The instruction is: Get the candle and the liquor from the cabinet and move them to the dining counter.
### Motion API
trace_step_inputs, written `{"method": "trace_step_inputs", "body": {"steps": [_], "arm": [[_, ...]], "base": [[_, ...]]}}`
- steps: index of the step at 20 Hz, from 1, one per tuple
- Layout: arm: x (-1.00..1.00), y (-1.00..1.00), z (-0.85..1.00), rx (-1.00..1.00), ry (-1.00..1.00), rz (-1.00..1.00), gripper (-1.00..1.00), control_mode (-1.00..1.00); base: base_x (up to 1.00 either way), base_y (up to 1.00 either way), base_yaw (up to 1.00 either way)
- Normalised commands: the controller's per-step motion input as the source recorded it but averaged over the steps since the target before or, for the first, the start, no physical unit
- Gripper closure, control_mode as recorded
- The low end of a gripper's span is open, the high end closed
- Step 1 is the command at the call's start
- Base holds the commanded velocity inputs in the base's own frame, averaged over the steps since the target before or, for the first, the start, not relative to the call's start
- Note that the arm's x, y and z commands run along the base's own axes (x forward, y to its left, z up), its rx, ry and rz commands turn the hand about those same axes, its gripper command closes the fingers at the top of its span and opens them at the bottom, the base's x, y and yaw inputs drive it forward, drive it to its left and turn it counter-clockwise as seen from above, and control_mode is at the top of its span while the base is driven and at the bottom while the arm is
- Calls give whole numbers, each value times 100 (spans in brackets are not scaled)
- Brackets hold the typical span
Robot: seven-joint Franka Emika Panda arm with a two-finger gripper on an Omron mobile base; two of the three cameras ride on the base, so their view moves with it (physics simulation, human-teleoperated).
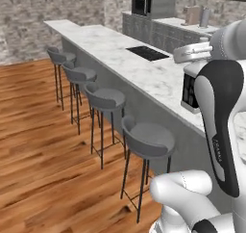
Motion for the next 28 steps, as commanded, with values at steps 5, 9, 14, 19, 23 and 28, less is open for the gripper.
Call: {"method": "trace_step_inputs", "body": {"steps": [5, 9, 14, 19, 23, 28], "arm": [[0, 0, 0, 0, 0, 0, 100, 100], [0, 0, 0, 0, 0, 0, 100, 100], [0, 0, 0, 0, 0, 0, 100, 100], [0, 0, 0, 0, 0, 0, 100, 100], [0, 0, 0, 0, 0, 0, 100, 100], [26, -6, -2, 1, 0, -1, 100, -100]], "base": [[63, 14, -35], [57, 10, -38], [44, 7, -41], [45, 30, -43], [25, 5, -25], [14, 0, -4]]}}
